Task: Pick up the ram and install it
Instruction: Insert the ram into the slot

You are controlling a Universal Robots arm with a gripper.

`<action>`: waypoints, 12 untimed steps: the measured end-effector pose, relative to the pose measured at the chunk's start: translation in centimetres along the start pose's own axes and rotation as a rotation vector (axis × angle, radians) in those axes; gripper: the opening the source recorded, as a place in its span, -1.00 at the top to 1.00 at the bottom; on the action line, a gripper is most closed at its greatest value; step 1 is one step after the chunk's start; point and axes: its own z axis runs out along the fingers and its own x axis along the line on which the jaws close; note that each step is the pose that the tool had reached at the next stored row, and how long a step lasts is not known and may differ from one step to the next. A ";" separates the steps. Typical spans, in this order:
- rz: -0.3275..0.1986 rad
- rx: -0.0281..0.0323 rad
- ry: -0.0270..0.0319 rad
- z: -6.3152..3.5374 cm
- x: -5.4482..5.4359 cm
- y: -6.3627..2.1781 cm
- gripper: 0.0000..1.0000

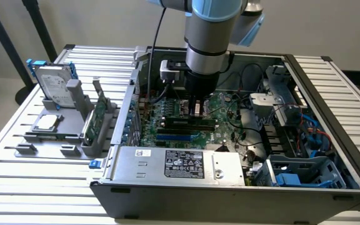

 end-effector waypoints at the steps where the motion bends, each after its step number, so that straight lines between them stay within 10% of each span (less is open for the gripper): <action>1: 0.000 0.0000 0.0000 0.00 0.0 0.00 0.73; 12: 0.000 0.0000 0.0001 0.05 0.0 0.12 0.73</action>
